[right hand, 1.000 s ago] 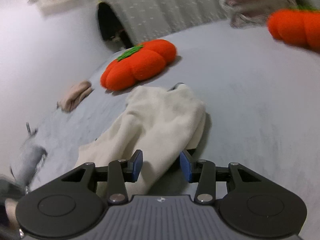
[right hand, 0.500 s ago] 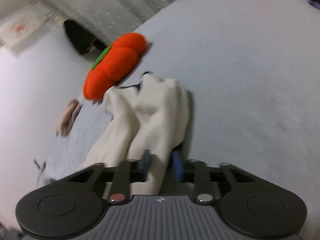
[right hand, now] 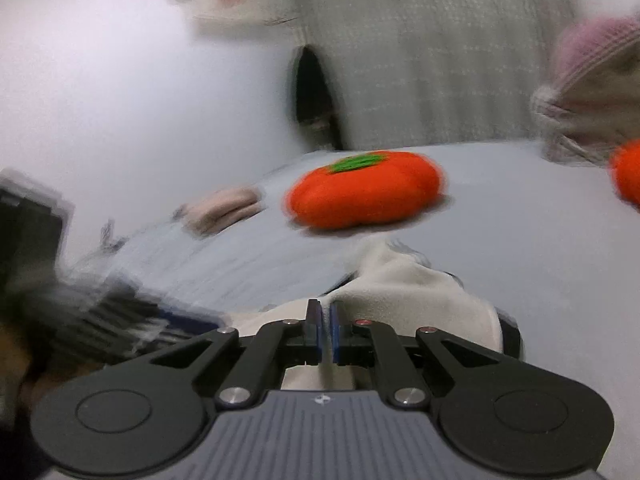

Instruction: Fold clothes

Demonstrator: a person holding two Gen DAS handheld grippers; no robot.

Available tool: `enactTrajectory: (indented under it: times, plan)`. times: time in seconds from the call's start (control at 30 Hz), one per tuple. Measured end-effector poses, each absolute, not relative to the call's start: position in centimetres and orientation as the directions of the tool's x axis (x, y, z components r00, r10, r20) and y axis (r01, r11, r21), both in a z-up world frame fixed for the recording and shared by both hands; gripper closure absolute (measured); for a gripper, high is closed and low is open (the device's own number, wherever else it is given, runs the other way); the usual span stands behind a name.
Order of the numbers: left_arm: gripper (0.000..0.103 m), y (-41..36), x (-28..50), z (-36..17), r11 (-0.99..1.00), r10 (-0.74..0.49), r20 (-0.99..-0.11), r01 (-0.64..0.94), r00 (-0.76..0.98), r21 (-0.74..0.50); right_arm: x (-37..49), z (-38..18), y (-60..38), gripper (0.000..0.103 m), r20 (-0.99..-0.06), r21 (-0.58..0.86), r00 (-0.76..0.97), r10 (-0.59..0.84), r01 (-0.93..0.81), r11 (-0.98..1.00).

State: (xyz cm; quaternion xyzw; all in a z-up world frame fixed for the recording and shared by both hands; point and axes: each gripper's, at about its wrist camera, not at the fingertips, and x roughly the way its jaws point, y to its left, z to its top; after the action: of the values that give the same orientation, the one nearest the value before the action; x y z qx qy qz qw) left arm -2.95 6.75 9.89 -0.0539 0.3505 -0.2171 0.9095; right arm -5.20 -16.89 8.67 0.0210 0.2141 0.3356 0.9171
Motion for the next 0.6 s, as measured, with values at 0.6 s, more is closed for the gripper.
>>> enactTrajectory:
  times: [0.6]
  plan:
    - [0.034,5.2,-0.2,9.0,0.944,-0.318,-0.622,0.304,0.716,-0.132,-8.3,6.5,-13.3,0.089,-0.545,0.089,0.479,0.689,-0.784,0.615]
